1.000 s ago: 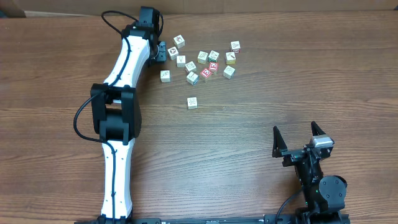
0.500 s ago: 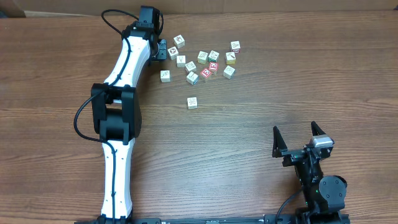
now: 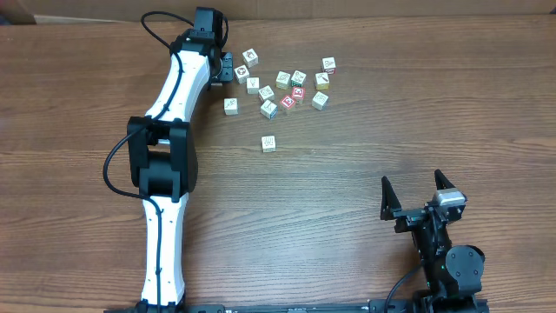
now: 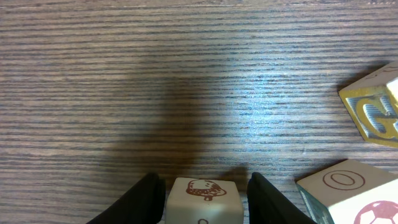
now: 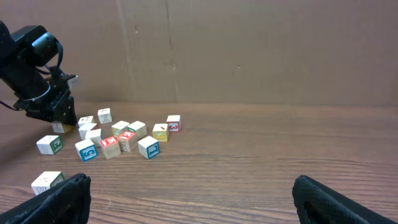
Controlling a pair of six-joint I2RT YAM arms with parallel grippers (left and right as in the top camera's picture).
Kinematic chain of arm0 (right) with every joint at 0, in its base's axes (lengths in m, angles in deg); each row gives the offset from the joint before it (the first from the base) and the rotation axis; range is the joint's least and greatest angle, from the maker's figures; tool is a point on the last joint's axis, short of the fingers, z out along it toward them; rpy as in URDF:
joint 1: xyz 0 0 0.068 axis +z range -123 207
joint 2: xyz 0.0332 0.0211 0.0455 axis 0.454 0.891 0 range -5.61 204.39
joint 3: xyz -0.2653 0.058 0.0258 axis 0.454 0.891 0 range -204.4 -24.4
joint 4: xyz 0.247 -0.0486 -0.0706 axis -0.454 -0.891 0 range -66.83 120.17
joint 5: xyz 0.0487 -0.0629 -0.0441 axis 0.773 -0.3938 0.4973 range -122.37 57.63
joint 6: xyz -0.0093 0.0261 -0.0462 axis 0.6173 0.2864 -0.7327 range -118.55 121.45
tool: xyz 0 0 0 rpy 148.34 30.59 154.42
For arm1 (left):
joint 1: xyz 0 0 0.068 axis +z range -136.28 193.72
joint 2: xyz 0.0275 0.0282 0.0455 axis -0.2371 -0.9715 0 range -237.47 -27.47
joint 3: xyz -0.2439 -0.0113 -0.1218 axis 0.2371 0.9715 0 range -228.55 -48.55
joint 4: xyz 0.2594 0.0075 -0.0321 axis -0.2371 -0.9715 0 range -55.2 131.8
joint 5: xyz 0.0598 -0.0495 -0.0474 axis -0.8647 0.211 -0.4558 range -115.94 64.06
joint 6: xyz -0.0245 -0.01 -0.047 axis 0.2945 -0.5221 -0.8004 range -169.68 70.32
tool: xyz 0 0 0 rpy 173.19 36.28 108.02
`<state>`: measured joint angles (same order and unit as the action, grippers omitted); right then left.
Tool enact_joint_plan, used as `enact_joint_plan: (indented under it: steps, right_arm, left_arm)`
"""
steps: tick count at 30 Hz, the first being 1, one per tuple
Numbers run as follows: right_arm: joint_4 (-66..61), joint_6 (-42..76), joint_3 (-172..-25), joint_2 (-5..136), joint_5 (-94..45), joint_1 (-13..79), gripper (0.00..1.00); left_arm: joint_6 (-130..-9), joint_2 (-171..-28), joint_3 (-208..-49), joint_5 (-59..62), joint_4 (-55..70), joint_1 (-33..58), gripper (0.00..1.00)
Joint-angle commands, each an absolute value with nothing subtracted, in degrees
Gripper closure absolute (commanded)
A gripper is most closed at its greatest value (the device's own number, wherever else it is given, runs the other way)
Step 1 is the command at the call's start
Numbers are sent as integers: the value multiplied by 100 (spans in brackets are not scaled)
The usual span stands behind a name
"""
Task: Form a horizontal line
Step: 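Close the left gripper on the '7' block and lift it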
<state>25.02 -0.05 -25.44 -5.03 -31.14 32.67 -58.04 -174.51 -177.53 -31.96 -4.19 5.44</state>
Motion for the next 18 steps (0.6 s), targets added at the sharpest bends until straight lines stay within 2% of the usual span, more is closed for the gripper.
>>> enact_joint_plan:
  steps: [1, 18]
  right_arm:
    - [2537, -35, -2485, -538, -3118, 3289, 0]
    - [2537, -33, -2485, -538, -3118, 3289, 0]
  left_arm:
    - [-5738, -17532, -17743, -3250, -393, 522, 59]
    - [-5736, -17427, -17826, -3255, -476, 549, 60]
